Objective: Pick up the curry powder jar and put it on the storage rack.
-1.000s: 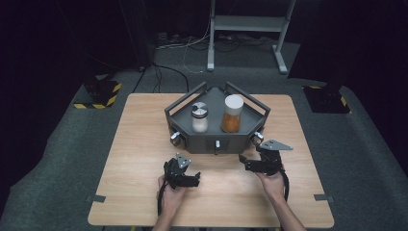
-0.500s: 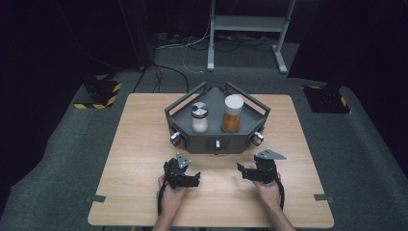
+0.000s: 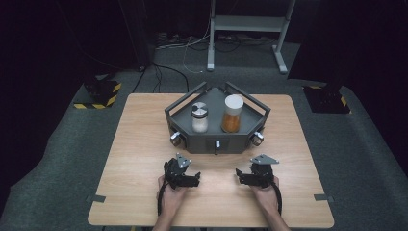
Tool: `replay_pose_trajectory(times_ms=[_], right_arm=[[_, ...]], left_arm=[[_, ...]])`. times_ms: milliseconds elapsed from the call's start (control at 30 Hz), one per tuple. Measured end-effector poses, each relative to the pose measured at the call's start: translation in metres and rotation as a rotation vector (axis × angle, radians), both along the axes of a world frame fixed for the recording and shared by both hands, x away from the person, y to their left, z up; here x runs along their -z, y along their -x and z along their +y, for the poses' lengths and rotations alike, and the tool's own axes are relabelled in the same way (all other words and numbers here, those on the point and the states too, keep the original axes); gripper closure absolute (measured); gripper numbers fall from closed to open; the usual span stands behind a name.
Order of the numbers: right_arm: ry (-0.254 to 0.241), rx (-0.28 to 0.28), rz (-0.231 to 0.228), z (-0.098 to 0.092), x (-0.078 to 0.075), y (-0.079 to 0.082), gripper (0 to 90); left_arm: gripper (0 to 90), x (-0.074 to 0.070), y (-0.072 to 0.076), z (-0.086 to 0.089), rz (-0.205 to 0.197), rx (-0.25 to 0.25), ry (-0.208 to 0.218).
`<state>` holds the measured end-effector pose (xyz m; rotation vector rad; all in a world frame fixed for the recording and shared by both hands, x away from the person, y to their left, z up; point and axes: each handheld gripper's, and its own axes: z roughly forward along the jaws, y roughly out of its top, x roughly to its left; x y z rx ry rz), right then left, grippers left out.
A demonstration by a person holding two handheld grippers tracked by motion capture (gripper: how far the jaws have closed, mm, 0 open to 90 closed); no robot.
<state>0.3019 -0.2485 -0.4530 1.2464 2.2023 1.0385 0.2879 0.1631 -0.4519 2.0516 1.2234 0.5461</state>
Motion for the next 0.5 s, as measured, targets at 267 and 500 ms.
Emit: replay_pose_trajectory(times_ms=[267,500], right_arm=[[0.041,-0.011,0.014,0.0057,-0.0024,-0.0026,13.9],[0.041,-0.012,0.014,0.0056,-0.0023,-0.0026,13.8]], left_arm=[[7.1,0.0000,0.0007,-0.0009,0.000,-0.006,0.000],[7.0,0.0000,0.0005,-0.0006,0.000,-0.002,0.001]])
